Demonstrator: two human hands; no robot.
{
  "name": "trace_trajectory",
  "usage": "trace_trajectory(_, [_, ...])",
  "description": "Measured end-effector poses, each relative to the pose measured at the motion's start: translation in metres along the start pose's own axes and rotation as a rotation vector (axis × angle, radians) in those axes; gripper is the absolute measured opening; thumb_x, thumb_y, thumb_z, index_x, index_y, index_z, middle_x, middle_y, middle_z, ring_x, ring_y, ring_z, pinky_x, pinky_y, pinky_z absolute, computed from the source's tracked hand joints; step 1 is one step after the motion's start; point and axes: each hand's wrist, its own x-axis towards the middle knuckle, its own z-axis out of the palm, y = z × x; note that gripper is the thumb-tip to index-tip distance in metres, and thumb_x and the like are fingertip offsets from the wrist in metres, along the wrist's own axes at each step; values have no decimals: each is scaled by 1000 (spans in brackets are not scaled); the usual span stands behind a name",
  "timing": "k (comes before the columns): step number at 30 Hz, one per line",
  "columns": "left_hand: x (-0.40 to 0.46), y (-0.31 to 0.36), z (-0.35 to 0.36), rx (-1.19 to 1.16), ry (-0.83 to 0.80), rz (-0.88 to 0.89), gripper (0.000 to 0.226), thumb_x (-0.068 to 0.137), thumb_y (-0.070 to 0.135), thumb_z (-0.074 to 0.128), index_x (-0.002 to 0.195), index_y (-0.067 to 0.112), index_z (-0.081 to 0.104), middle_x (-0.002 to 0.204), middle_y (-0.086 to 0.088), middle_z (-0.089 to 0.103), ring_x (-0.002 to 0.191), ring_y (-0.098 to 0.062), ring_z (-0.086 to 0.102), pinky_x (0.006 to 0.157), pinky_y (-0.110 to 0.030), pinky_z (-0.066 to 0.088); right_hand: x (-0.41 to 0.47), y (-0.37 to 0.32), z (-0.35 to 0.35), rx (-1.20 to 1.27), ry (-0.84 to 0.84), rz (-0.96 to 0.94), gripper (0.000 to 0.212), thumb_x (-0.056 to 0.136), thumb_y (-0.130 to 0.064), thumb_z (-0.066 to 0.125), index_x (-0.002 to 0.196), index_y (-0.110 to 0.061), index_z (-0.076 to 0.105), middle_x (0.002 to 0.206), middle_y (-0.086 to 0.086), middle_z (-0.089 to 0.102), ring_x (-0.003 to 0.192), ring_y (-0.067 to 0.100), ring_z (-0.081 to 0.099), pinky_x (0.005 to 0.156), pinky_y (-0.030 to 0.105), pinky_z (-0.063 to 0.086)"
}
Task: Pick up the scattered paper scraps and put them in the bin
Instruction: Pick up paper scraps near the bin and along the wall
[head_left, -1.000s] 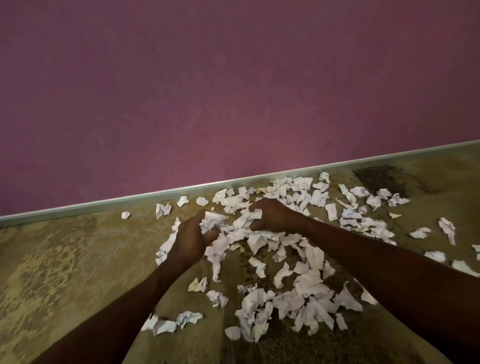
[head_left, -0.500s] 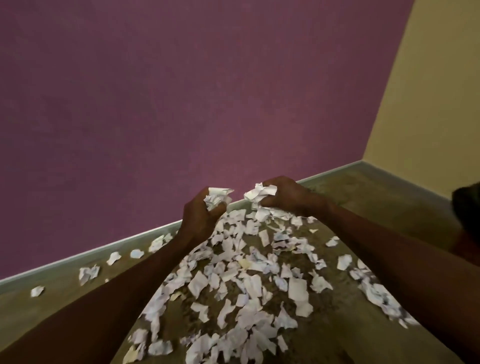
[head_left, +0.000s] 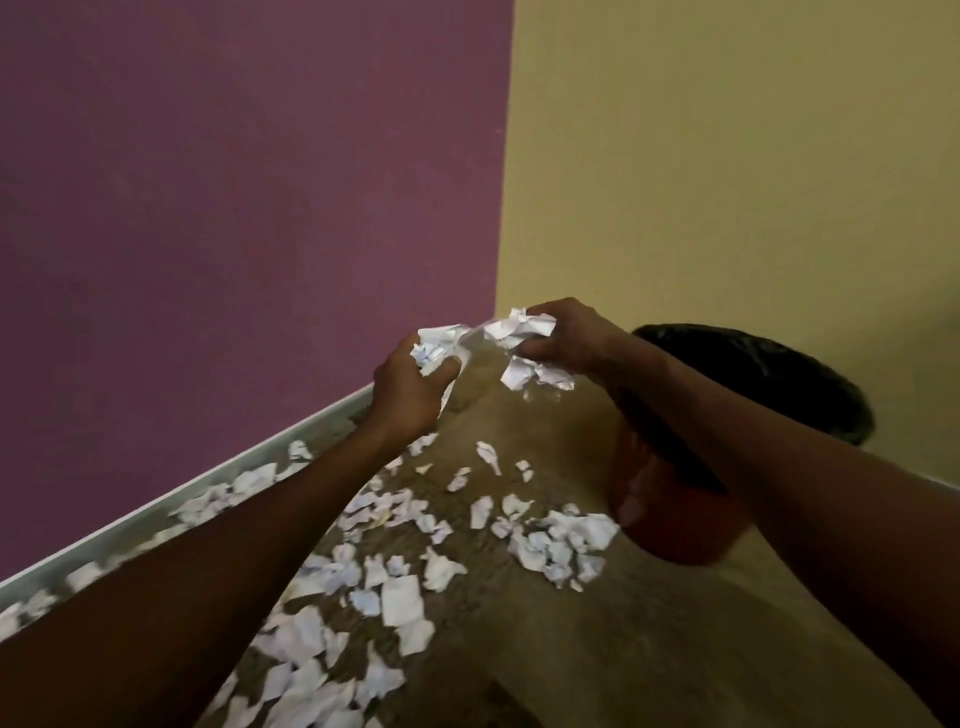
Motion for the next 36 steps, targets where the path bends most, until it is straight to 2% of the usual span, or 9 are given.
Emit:
trace_trajectory(5, [10,31,86,-182,-132,8,41,86,33,68,122,17,59,111,2,68,97,-15,64,82,-28,49,-22,44,-59,-9,114,109,10,80,-15,62,85,-7,66,66,-1,64,57,11,53,56,24,40])
trace_trajectory(12, [14,81,185,-284,-344,98,29,86,31,64,115,28,62,106,10,70,96,-11,65,84,-27,51,-52,104,-113,-102,292,265,14,81,-19,67,75,-7,61,64,1,57,58,12,46,56,28,35])
trace_trajectory(15, [17,100,221,-100,-445,72,54,77,57,57,120,25,55,109,0,68,100,-24,62,86,-34,51,-60,134,-126,-83,377,392,10,79,-22,69,77,-13,66,61,2,61,52,14,51,49,24,38])
trace_trajectory(19, [26,117,258,-56,-783,-53,100,66,79,53,146,23,36,131,-6,59,88,-28,64,66,-29,50,-63,161,-132,-114,339,515,12,83,-17,68,90,-8,66,77,10,66,68,24,60,57,27,43])
trace_trajectory(21, [28,124,265,-179,-894,-190,124,54,90,55,152,20,24,152,-7,38,121,-27,54,96,-42,48,-63,163,-128,-37,248,551,20,79,-9,66,98,-11,62,87,13,67,77,28,64,66,31,49])
trace_trajectory(23, [26,133,264,-298,-947,-284,112,70,85,50,154,17,18,161,-4,17,146,-28,24,115,-52,26,-59,169,-126,49,202,625,33,72,-10,63,105,-14,60,95,18,68,82,37,67,66,43,57])
trace_trajectory(26, [29,131,259,-406,-950,-341,87,90,72,32,154,16,17,163,-2,7,150,-27,7,118,-56,12,-55,171,-122,29,239,671,23,82,-3,51,103,2,61,90,22,65,74,28,62,63,38,49])
trace_trajectory(31, [29,114,248,-567,-866,-379,95,80,82,37,149,16,34,158,-11,25,145,-32,25,117,-54,23,-47,162,-111,-33,389,615,24,84,-2,48,99,3,65,80,17,61,60,23,54,54,31,41])
trace_trajectory(36, [23,101,217,-649,-622,-355,72,93,64,39,137,9,50,137,-16,55,122,-31,56,97,-42,50,-30,137,-96,-125,489,488,39,87,-16,54,124,-9,62,120,14,65,108,29,61,90,33,51])
